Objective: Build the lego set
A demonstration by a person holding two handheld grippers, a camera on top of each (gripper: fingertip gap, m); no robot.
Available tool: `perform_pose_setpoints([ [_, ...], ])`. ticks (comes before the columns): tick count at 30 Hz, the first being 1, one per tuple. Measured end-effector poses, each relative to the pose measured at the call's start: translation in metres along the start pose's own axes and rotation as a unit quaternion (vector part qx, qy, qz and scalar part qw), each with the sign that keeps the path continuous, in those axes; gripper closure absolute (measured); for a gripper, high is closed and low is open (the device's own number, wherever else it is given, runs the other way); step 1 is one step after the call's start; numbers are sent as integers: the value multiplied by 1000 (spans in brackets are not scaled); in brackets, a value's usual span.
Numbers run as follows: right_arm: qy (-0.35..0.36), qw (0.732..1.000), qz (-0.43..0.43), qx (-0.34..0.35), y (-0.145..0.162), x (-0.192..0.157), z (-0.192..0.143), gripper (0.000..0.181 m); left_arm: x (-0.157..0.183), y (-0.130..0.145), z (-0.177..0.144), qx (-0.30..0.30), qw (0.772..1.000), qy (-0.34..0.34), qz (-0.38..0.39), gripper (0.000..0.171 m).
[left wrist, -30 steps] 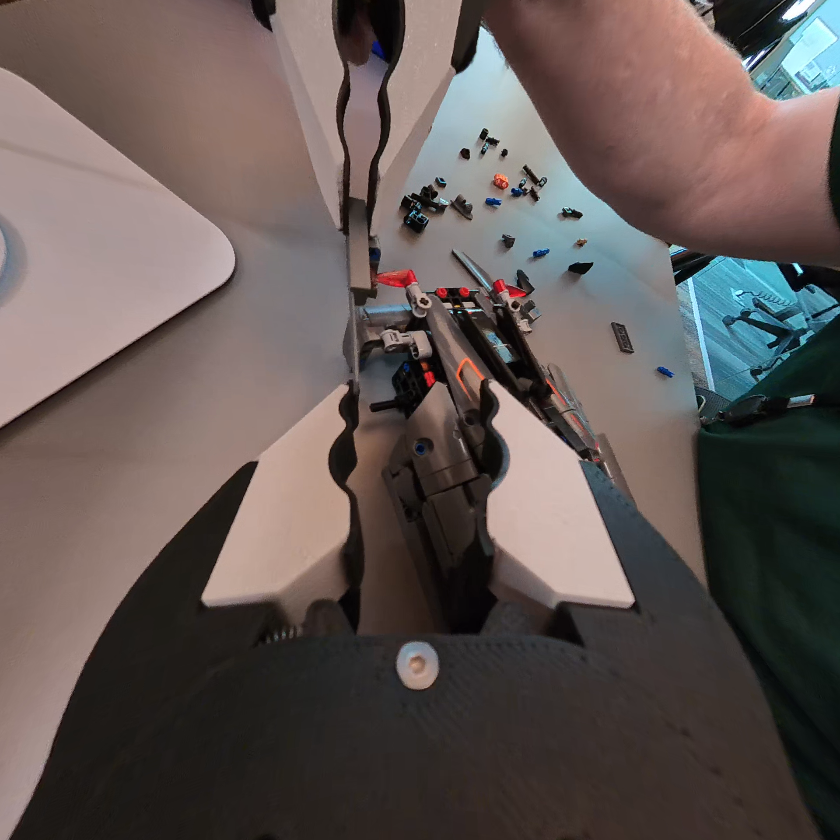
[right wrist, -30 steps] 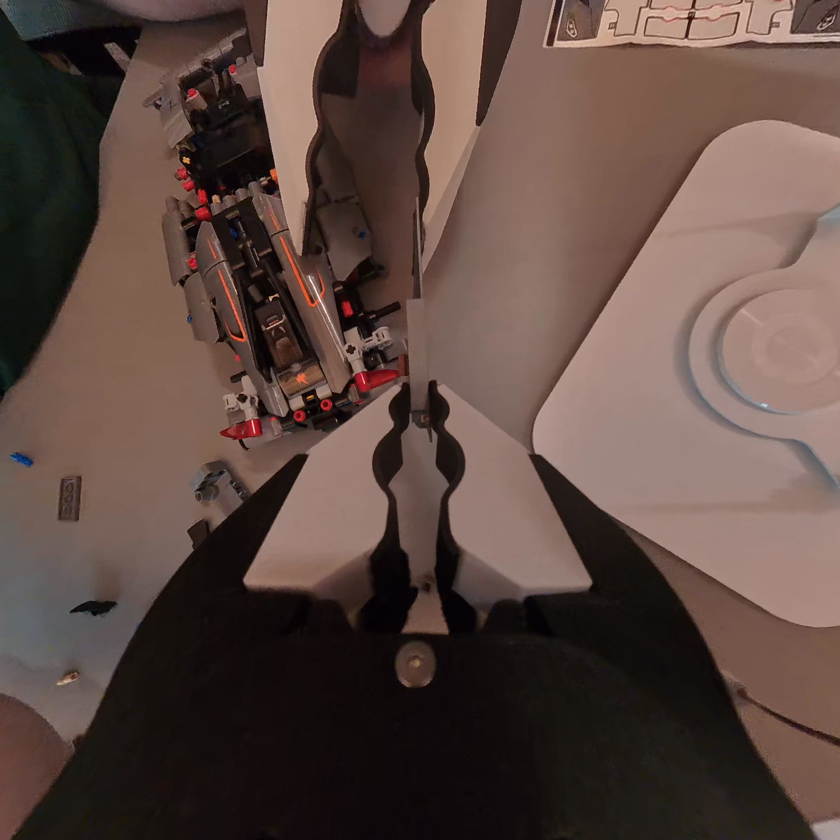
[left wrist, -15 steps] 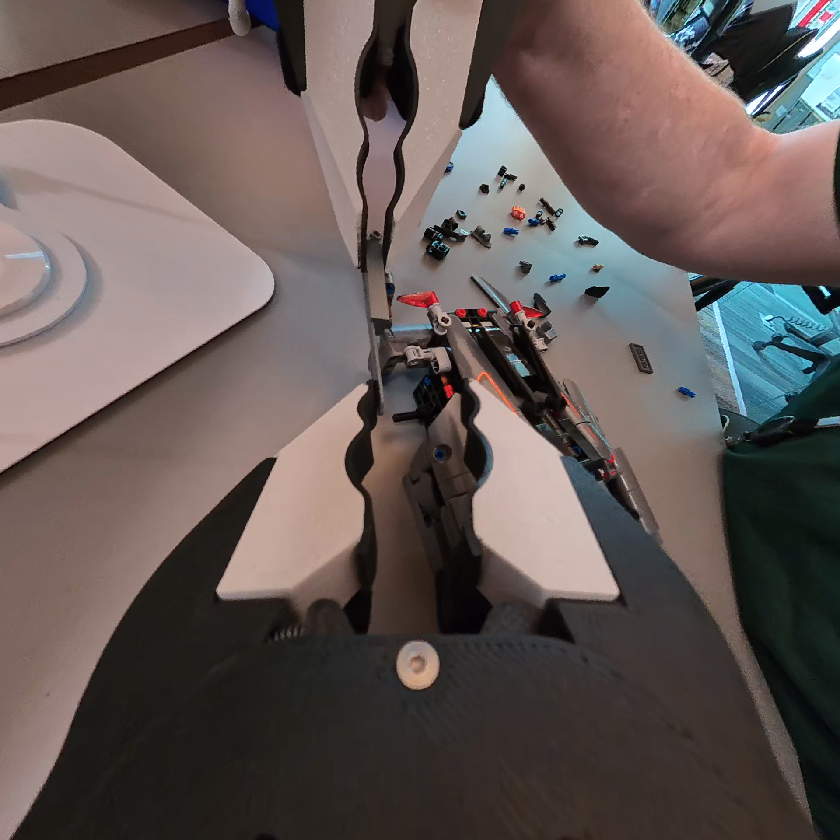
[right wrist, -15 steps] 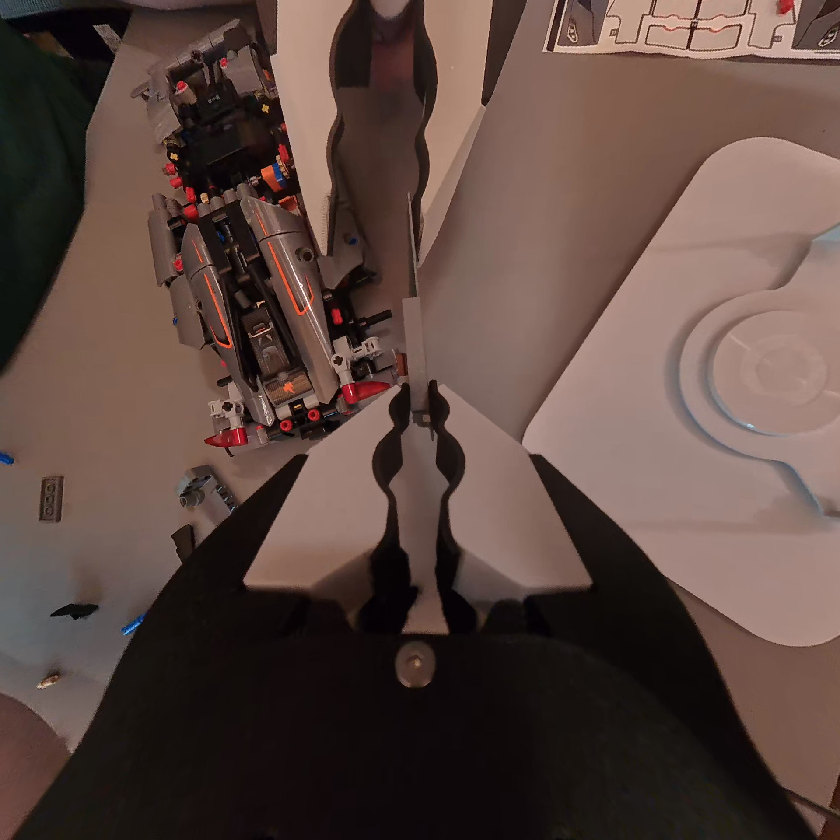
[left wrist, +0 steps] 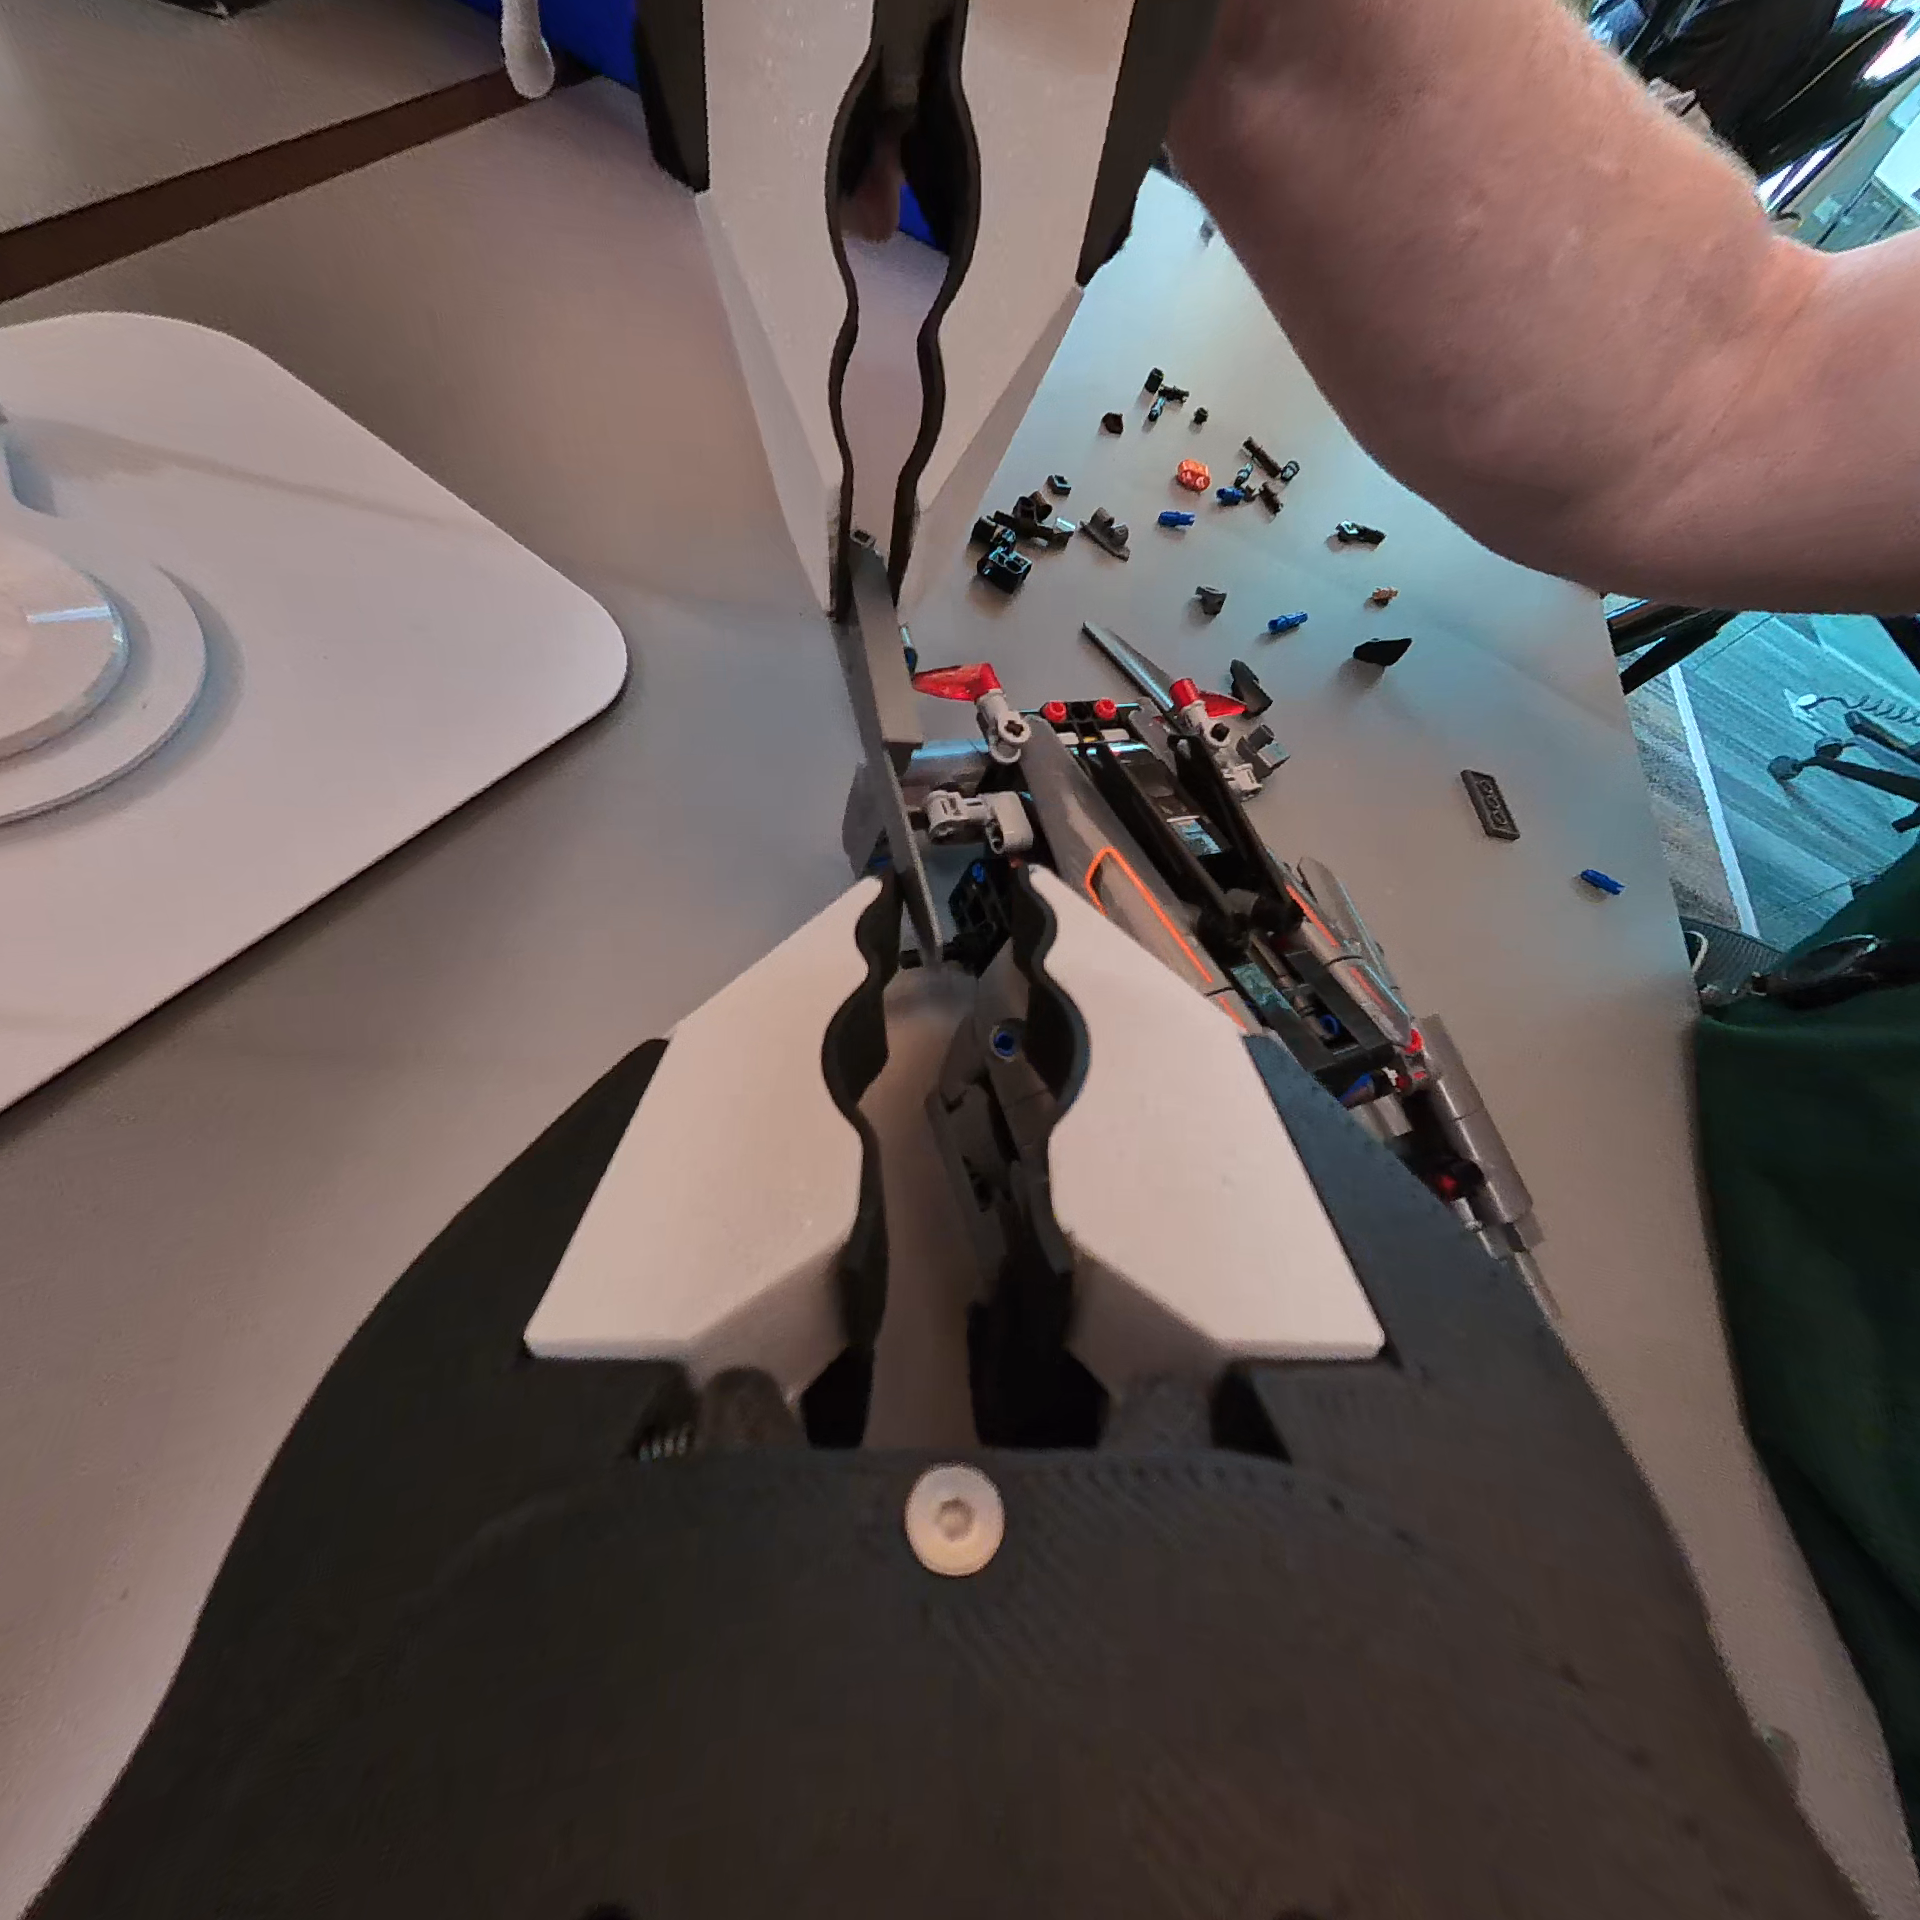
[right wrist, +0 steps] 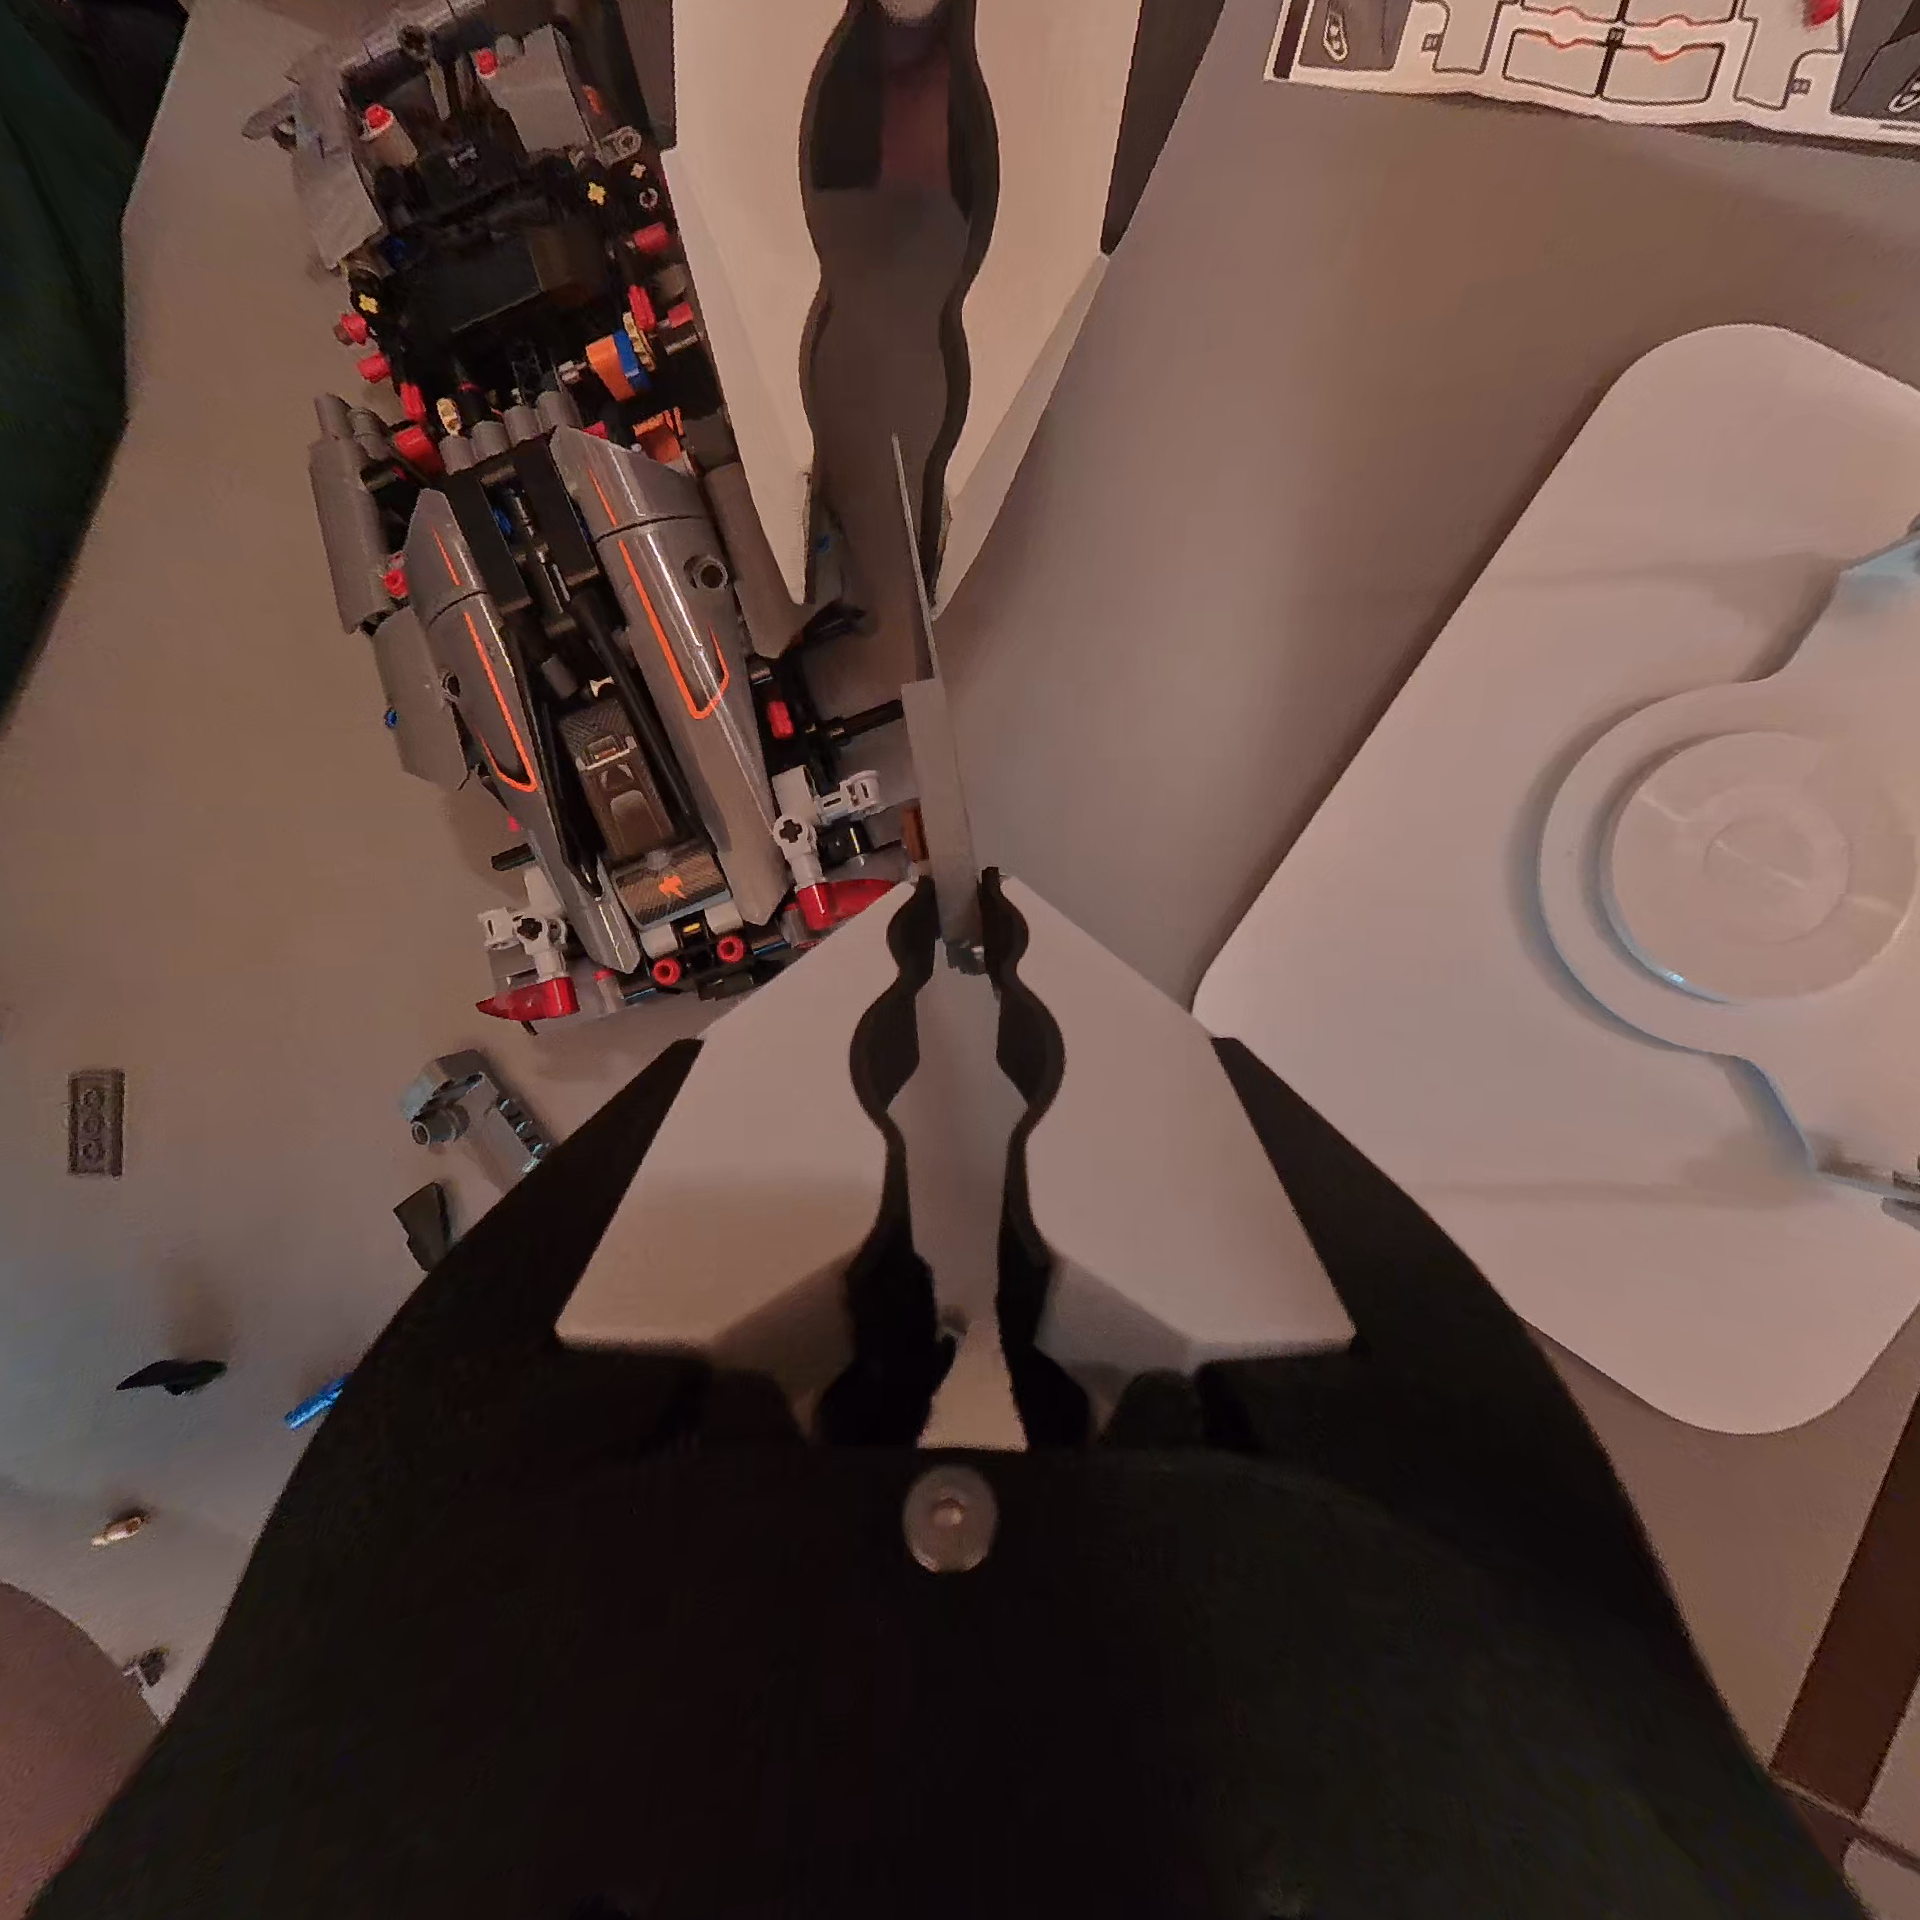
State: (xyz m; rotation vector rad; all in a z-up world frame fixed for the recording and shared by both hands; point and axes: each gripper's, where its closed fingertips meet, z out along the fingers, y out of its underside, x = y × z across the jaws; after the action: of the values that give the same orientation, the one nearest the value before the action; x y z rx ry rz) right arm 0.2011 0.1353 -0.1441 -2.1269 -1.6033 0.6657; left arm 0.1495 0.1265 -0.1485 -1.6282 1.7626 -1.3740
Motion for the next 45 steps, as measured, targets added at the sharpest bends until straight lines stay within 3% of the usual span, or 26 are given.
perform_pose_setpoints([
  [17,18,1000,-15,-12,-7,-3,2,174,4,7,7,-17,1000,10,10,162],
  [34,20,999,-13,34,-29,-6,-6,174,-3,2,5,-5,1000,-18,23,170],
  [36,30,999,3,37,-30,-2,-7,173,-8,0,3,1,999,-35,21,171],
  [39,89,994,47,32,-28,16,-16,153,-15,-5,-1,16,998,-54,17,171],
  [45,188,974,123,-44,-7,10,-34,153,-28,-8,-8,44,996,-73,-5,171],
])
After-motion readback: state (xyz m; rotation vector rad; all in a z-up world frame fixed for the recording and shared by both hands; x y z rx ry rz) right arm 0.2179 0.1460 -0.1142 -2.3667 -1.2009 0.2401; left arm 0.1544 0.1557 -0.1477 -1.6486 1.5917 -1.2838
